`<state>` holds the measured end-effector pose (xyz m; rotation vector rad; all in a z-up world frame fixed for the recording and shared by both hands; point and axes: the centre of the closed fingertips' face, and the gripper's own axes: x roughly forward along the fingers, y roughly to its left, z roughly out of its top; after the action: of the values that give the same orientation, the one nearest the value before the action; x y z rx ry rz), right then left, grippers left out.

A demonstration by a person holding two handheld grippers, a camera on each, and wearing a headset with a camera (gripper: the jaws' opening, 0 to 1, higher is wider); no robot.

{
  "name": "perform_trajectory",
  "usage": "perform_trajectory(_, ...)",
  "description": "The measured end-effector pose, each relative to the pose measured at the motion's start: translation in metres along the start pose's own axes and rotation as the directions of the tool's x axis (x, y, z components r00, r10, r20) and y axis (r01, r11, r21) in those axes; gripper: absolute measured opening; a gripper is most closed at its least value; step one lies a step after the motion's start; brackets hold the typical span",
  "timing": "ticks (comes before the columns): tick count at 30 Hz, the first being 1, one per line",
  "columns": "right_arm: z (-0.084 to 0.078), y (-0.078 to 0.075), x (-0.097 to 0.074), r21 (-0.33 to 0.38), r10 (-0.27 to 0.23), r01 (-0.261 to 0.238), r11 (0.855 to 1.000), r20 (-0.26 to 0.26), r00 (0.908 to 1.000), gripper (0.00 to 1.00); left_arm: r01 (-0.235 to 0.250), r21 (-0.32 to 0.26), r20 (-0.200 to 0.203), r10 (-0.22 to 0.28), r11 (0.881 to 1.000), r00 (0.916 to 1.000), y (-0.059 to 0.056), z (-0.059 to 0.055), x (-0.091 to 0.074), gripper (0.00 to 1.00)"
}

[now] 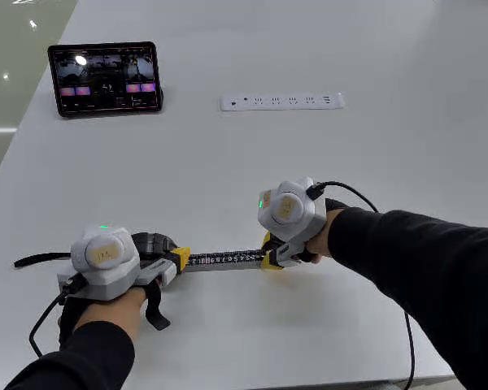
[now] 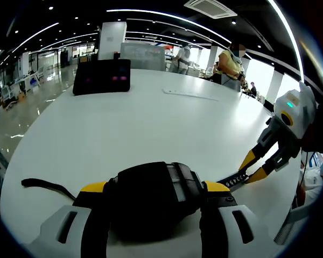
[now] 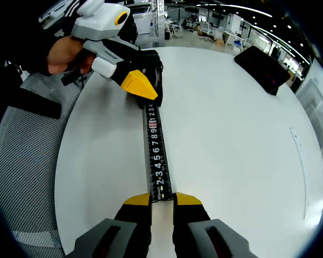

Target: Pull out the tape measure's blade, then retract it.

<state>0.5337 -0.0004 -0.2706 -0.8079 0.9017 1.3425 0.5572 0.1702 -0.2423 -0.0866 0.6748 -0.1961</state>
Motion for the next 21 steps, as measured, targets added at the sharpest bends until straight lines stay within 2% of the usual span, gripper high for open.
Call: perform_trajectory(21, 0.0084, -0.0004, 0.0054, 0.025, -0.014, 0.014, 1.0, 0.021, 0.9997, 0.11, 0.003, -0.004, -0.001, -0.003, 1.0, 1.0, 0.0022, -0.0003, -0.0001, 0.64)
